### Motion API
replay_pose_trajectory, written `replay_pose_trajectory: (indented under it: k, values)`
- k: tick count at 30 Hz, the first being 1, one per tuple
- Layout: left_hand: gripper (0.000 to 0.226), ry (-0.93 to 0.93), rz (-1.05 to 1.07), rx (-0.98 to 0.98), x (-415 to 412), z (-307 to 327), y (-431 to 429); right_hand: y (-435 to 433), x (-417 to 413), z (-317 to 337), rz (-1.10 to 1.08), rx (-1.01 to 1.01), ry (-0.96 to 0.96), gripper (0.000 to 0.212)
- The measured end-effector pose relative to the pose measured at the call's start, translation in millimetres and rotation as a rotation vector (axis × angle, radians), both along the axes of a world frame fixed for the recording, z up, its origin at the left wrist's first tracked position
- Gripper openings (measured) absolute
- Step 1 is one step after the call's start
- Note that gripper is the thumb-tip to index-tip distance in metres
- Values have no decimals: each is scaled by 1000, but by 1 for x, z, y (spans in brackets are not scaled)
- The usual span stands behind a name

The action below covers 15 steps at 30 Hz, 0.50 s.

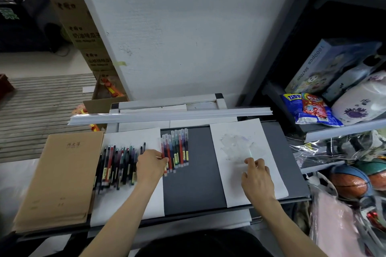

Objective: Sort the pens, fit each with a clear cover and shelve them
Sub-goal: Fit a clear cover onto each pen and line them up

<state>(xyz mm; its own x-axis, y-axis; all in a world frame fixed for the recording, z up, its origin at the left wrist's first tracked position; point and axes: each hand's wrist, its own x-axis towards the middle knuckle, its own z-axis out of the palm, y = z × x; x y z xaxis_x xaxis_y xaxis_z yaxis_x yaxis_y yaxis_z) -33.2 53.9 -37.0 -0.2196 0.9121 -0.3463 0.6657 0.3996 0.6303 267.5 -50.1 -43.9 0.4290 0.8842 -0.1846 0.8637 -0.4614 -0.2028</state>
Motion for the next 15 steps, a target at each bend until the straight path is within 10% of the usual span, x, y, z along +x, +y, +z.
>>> replay_pose_trajectory:
  k: [15]
  values:
    - [44,-30,-50,35,7,-5,10,11,11,-1,-20,26,39,21]
